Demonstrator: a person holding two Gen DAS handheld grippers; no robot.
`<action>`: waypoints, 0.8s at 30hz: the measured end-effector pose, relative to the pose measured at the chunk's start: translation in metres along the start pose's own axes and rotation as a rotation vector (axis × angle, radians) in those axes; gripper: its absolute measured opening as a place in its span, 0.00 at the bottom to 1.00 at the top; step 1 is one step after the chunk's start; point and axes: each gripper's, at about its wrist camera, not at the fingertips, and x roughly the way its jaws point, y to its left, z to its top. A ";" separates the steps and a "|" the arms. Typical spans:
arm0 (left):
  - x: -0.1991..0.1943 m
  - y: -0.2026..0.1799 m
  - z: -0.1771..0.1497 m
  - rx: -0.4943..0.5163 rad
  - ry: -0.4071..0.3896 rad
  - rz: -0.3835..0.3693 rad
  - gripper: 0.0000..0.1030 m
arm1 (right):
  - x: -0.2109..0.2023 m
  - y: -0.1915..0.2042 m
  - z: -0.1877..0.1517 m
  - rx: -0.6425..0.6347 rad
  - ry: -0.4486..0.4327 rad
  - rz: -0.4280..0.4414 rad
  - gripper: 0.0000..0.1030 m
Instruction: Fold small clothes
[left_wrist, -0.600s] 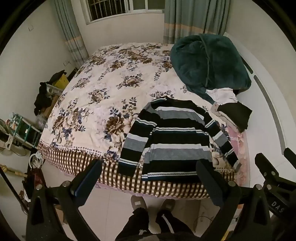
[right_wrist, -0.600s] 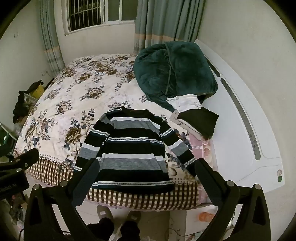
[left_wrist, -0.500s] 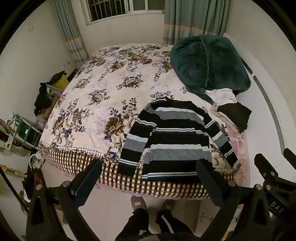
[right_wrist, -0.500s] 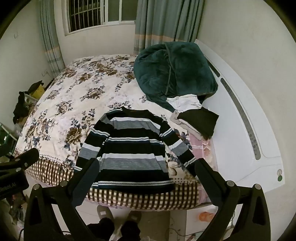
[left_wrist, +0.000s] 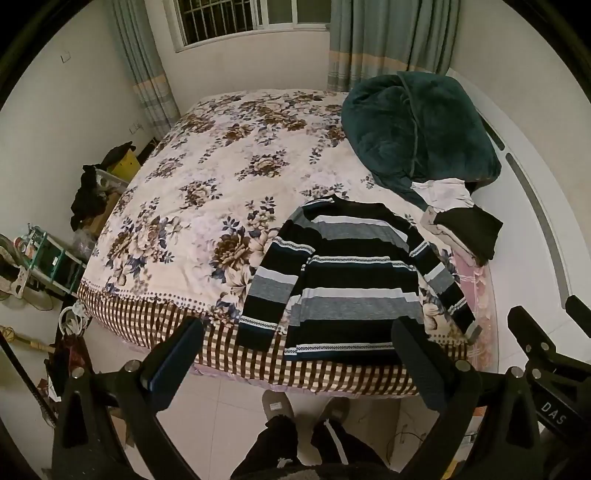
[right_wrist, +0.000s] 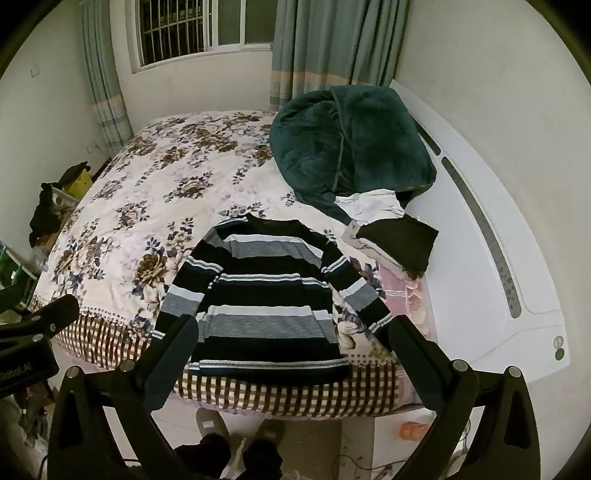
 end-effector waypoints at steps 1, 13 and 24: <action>0.000 0.000 0.000 -0.001 -0.002 0.001 1.00 | 0.000 0.000 0.000 0.000 -0.001 0.000 1.00; 0.000 0.008 0.007 0.002 -0.009 0.002 1.00 | -0.002 0.000 0.001 0.004 -0.004 0.001 1.00; 0.001 0.007 0.005 0.003 -0.013 0.004 1.00 | 0.000 -0.005 0.000 0.006 -0.006 0.003 1.00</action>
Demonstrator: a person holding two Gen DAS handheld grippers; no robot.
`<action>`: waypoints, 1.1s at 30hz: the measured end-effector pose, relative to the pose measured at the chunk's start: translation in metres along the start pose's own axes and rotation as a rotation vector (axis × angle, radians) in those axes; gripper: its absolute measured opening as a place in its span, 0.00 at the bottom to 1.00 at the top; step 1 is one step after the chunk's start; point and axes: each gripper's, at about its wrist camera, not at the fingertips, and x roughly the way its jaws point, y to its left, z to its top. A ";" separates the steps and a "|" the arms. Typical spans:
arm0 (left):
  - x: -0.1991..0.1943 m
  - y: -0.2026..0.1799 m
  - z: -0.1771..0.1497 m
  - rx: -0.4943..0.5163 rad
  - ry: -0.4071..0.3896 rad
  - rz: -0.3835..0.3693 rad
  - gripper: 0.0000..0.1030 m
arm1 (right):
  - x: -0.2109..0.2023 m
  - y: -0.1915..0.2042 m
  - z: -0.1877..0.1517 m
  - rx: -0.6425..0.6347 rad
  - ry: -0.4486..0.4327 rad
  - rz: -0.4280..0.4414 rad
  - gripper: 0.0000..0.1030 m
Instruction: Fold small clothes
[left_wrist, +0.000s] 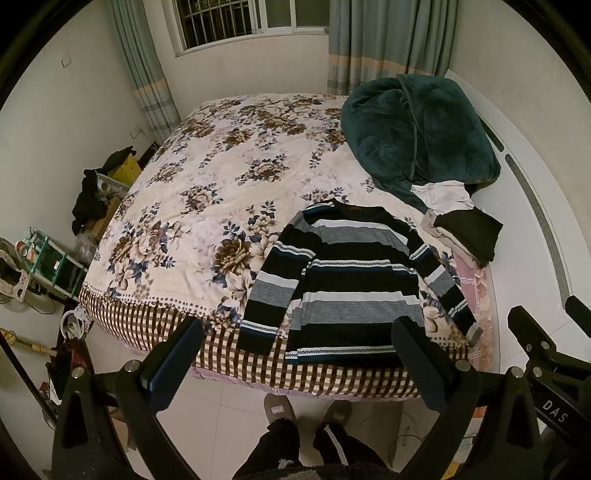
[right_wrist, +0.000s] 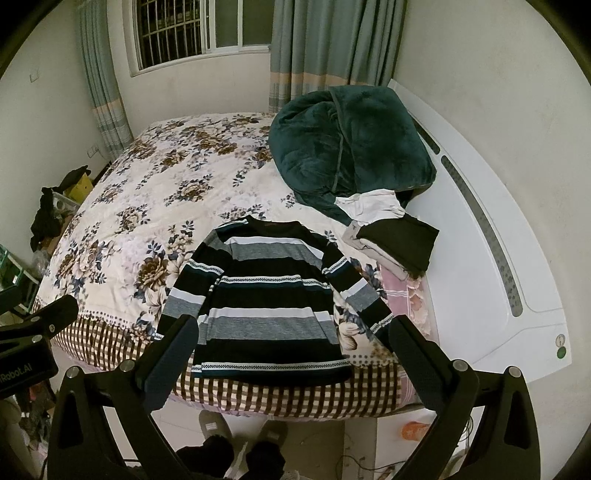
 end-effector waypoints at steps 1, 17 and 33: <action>0.000 0.000 0.000 0.000 -0.001 0.000 1.00 | 0.000 0.000 0.000 0.001 0.000 0.000 1.00; 0.000 -0.001 -0.001 0.002 -0.003 0.001 1.00 | -0.001 0.000 0.004 0.005 0.000 0.004 1.00; 0.000 -0.002 -0.002 0.000 -0.005 0.002 1.00 | -0.004 0.000 0.006 0.007 -0.003 0.005 1.00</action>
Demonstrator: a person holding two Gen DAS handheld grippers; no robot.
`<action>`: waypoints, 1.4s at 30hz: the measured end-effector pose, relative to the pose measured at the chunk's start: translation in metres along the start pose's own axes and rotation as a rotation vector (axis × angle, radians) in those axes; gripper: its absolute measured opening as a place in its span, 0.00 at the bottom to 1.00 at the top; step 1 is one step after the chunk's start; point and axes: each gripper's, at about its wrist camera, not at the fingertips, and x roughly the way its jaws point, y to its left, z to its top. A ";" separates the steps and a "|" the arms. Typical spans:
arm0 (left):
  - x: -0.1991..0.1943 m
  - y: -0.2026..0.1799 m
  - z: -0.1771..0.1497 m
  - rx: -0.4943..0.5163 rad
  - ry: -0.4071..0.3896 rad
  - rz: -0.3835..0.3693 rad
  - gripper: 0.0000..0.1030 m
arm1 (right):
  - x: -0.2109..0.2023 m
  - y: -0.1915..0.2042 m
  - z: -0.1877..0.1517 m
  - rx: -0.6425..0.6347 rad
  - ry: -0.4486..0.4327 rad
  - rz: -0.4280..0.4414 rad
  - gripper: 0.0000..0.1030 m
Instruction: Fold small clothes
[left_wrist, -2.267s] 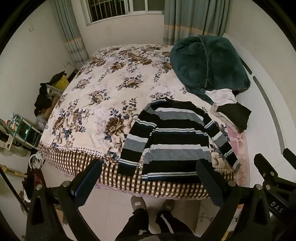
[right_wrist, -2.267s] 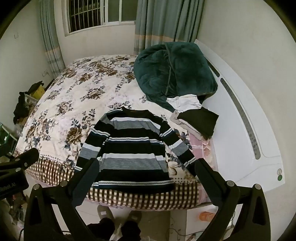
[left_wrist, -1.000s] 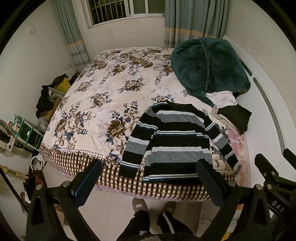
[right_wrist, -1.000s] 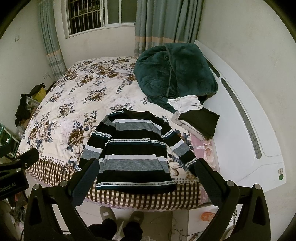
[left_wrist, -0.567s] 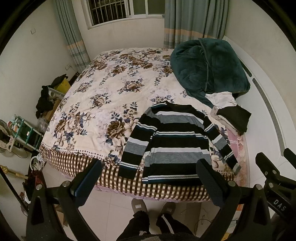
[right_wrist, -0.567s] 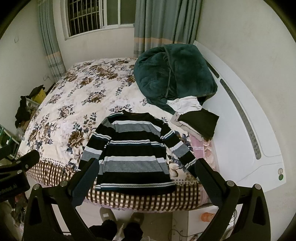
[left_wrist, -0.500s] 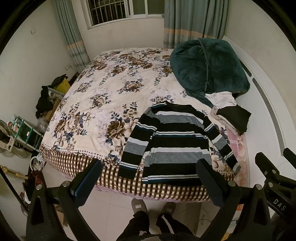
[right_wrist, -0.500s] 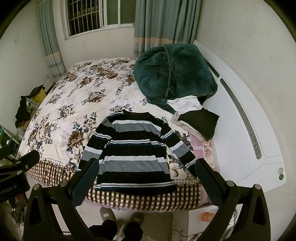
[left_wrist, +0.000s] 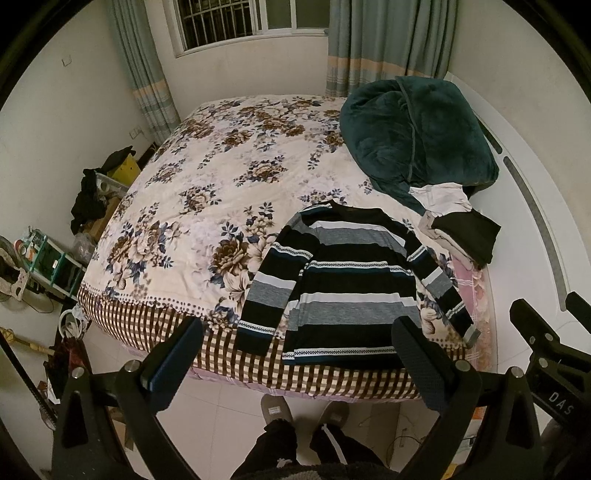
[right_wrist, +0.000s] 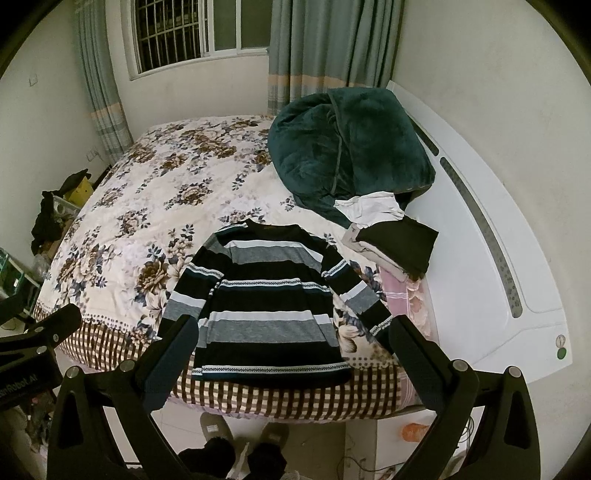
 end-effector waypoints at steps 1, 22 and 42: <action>0.000 0.000 0.000 0.001 -0.001 0.000 1.00 | 0.000 -0.001 -0.001 0.000 0.000 0.000 1.00; -0.006 0.006 0.004 -0.001 -0.004 -0.004 1.00 | -0.001 -0.002 0.003 0.004 -0.002 0.002 1.00; 0.119 -0.036 0.081 0.076 -0.106 -0.052 1.00 | 0.154 -0.114 -0.025 0.576 0.132 -0.161 1.00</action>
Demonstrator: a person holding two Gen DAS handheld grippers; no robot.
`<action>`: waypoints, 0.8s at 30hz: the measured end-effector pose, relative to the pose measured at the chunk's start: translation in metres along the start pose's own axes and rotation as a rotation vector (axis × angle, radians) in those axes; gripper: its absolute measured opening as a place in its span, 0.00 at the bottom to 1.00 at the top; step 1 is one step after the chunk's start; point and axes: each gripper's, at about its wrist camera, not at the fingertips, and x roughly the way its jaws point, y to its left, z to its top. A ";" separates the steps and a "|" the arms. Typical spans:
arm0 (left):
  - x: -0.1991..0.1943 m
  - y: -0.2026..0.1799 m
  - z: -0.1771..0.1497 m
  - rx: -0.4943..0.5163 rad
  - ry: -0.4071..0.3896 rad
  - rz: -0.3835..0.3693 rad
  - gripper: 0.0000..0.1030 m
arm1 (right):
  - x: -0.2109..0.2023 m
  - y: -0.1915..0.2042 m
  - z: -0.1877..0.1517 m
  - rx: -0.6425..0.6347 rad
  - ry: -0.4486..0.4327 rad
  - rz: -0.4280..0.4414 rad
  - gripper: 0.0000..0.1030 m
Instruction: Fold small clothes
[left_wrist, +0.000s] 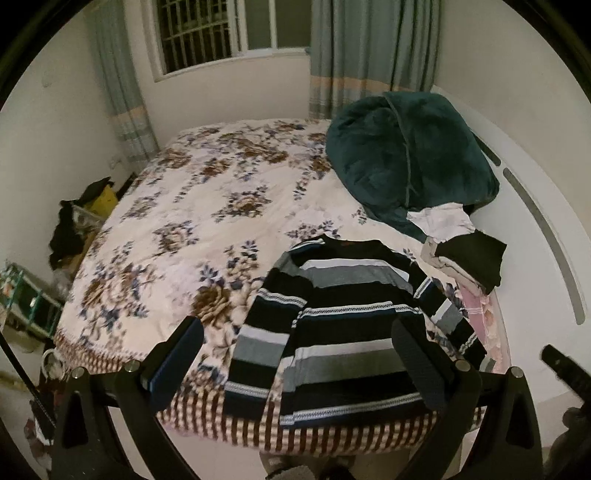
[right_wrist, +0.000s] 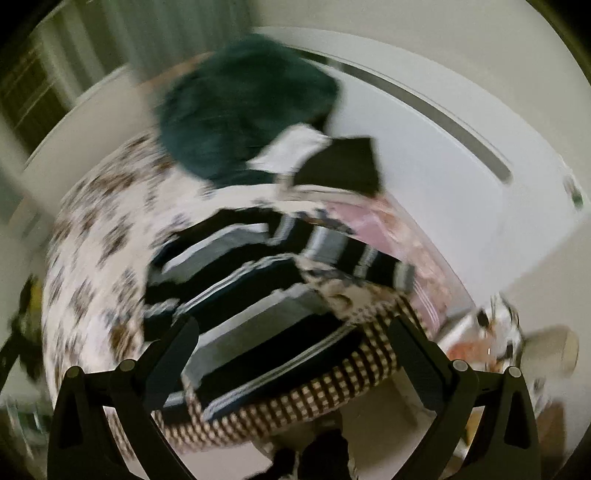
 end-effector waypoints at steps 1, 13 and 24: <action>0.013 0.000 0.000 0.003 0.008 0.003 1.00 | 0.015 -0.012 0.003 0.038 0.001 -0.021 1.00; 0.196 -0.055 0.005 0.038 0.211 0.154 1.00 | 0.325 -0.185 0.035 0.534 0.282 -0.054 0.73; 0.338 -0.082 -0.033 0.032 0.373 0.206 1.00 | 0.513 -0.308 -0.011 0.957 0.412 -0.058 0.73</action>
